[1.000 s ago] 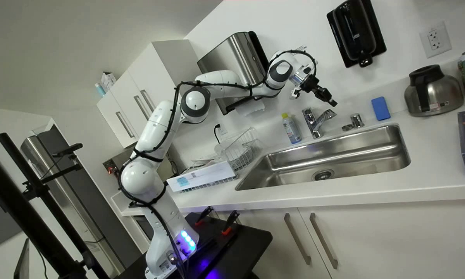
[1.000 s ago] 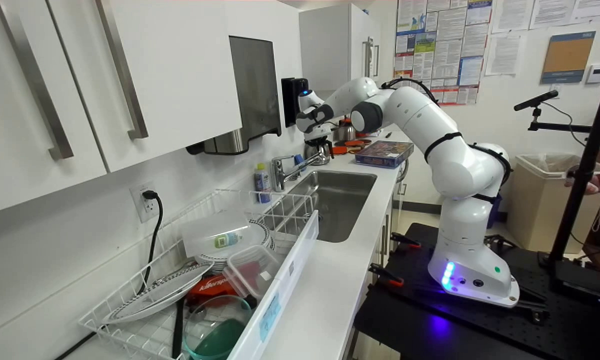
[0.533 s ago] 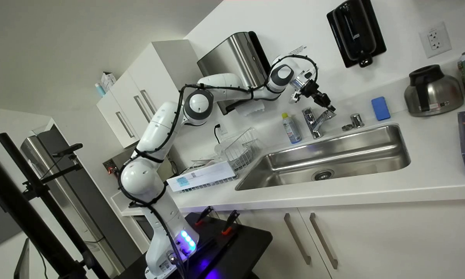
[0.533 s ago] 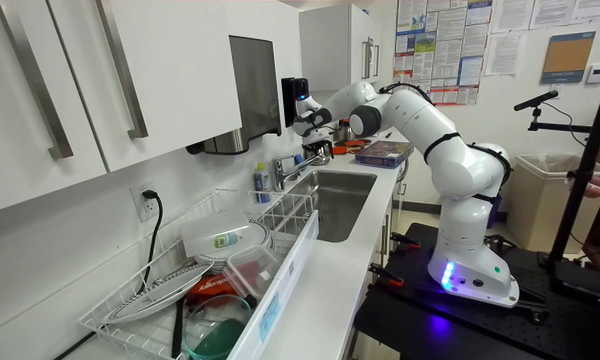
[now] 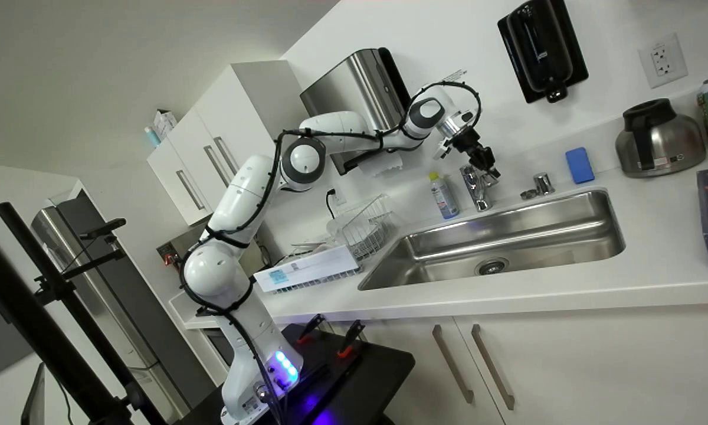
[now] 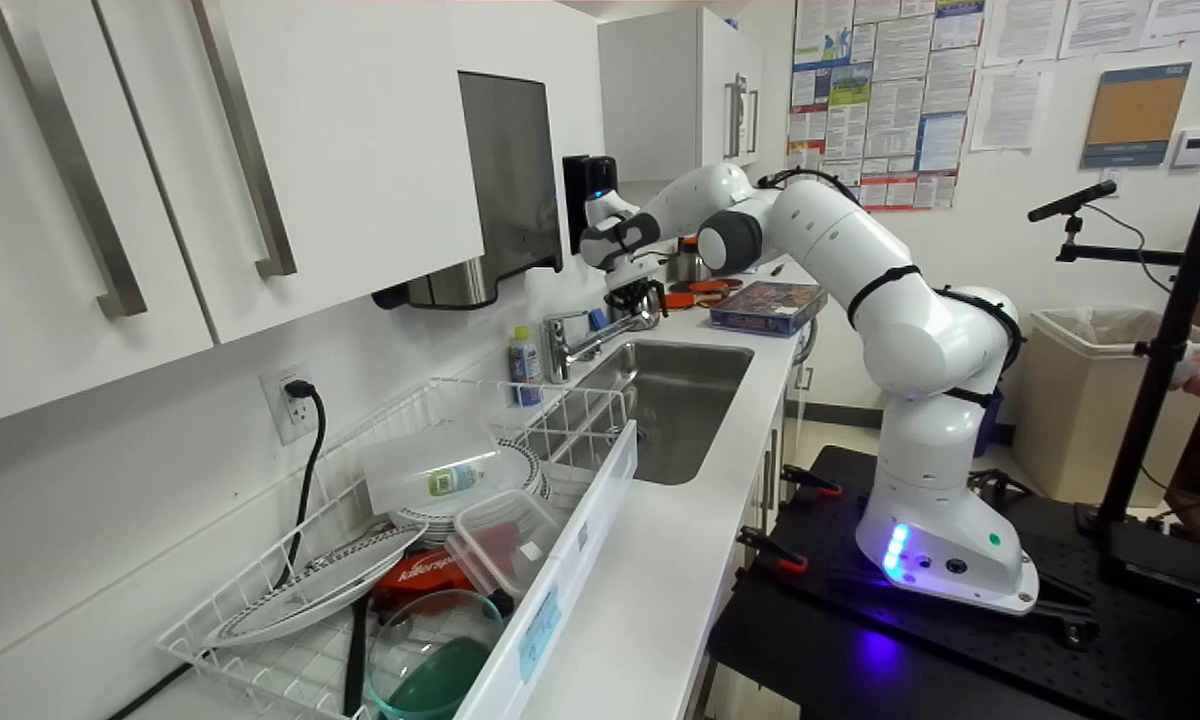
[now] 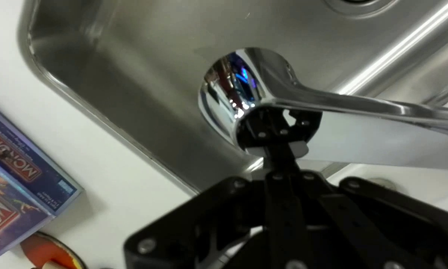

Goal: Move the tap nozzle to the left

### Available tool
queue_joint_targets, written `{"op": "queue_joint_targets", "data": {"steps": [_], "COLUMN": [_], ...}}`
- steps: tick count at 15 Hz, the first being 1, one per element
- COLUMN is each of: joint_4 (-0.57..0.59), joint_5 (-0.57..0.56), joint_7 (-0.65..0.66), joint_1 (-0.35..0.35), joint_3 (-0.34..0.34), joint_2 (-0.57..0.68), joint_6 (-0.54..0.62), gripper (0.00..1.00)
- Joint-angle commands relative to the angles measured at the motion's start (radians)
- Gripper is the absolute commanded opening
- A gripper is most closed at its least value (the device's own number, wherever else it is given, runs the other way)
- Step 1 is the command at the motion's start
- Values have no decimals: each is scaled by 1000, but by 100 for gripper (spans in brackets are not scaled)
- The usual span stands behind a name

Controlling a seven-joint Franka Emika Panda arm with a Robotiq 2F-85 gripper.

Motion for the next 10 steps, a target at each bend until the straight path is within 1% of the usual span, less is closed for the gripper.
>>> {"op": "queue_joint_targets", "data": {"steps": [1, 10], "joint_4": [18, -53], "joint_5": [26, 86], "joint_7": [-66, -180], "joint_1": [-10, -19], "joint_3": [36, 140], "joint_2": [-4, -69], "joint_6": [-78, -111], "gripper": [0, 0]}}
